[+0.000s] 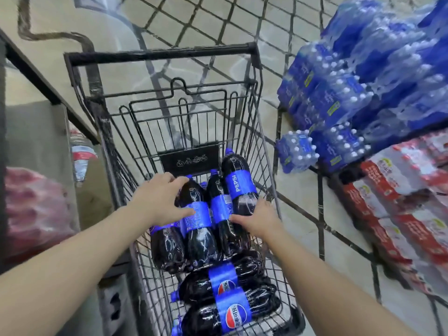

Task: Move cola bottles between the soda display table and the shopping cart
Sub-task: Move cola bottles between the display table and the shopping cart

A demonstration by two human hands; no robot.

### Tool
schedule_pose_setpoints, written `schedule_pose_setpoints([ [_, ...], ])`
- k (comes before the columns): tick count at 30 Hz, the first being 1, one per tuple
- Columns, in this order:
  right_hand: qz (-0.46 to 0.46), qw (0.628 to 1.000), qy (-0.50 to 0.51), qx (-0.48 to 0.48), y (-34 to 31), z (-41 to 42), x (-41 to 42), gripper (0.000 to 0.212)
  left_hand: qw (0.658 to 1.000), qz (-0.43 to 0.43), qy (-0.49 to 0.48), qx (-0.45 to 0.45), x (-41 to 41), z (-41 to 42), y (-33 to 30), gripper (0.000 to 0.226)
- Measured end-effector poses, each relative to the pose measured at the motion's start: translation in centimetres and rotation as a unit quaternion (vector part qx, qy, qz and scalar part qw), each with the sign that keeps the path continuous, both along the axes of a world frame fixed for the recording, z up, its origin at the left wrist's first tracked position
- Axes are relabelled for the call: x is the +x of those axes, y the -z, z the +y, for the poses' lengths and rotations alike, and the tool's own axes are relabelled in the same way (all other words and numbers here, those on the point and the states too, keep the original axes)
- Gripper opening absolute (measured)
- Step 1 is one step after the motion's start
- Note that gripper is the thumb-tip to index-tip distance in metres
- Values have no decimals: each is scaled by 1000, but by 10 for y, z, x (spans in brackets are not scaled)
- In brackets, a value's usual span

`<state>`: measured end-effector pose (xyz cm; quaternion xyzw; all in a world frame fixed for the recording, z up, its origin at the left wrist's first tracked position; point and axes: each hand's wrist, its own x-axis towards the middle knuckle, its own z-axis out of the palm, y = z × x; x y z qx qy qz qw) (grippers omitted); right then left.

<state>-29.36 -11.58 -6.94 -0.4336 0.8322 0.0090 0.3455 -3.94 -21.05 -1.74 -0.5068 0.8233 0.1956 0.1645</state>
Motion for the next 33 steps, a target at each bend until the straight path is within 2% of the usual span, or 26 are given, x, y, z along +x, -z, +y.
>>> schedule_pose_setpoints([
  [4, 13, 1000, 10, 25, 33, -27, -5, 113, 999, -9, -24, 19, -1, -27, 26, 97],
  [9, 99, 993, -32, 59, 59, -53, -2, 134, 998, -27, -39, 50, -16, -41, 54, 95],
  [12, 158, 980, -76, 92, 67, -60, -2, 135, 996, -25, -51, 71, -30, -49, 69, 94],
  [16, 197, 971, -102, 92, 77, -60, -2, 129, 992, -8, -80, 94, -53, -63, 88, 93],
  [21, 179, 979, -88, 30, 77, -49, -4, 101, 981, 9, -146, 128, -69, -82, 109, 95],
  [24, 156, 985, -67, -13, 78, -37, -5, 94, 971, 25, -179, 154, -72, -86, 119, 99],
  [28, 76, 992, -31, -95, 78, -13, -6, 92, 950, 63, -234, 199, -79, -83, 129, 118],
  [30, 33, 991, -33, -128, 76, 1, -4, 94, 930, 101, -280, 215, -90, -79, 131, 108],
  [32, 36, 986, -80, -145, 77, 11, 2, 98, 884, 150, -369, 243, -100, -76, 134, 106],
  [33, 48, 982, -111, -145, 77, 14, 5, 99, 844, 178, -431, 266, -101, -74, 137, 115],
])
